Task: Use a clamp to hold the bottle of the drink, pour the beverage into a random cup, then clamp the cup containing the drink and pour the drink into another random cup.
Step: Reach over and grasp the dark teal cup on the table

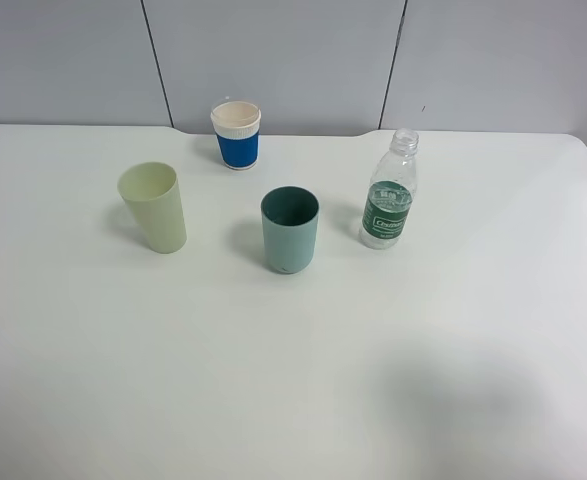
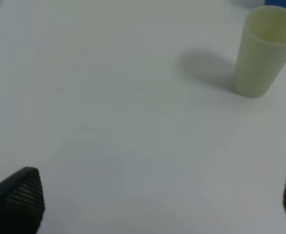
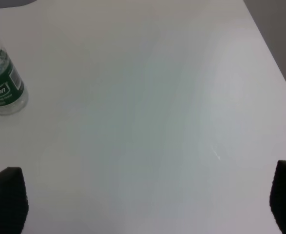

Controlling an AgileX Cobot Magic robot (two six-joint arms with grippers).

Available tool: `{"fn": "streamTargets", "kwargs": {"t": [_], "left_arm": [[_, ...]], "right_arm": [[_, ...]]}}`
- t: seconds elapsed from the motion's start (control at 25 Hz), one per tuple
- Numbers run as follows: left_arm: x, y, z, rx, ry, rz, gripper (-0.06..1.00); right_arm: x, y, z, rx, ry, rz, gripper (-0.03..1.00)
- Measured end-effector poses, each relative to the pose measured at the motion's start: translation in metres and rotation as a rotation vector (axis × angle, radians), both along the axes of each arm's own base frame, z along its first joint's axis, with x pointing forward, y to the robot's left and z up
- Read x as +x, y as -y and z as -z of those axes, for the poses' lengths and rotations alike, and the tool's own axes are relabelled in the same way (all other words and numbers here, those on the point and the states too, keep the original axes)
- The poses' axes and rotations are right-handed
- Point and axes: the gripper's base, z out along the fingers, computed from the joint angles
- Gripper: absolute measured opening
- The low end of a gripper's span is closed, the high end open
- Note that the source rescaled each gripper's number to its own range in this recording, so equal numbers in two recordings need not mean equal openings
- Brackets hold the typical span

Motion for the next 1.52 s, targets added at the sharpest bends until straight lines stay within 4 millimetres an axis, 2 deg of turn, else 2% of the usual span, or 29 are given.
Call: {"fn": "streamTargets", "kwargs": {"t": [1.52], "left_arm": [[0.0000,0.0032,0.0000,-0.033,0.000,0.023,1.00]], "right_arm": [[0.0000,0.0000,0.0000,0.000,0.000,0.000,1.00]]}}
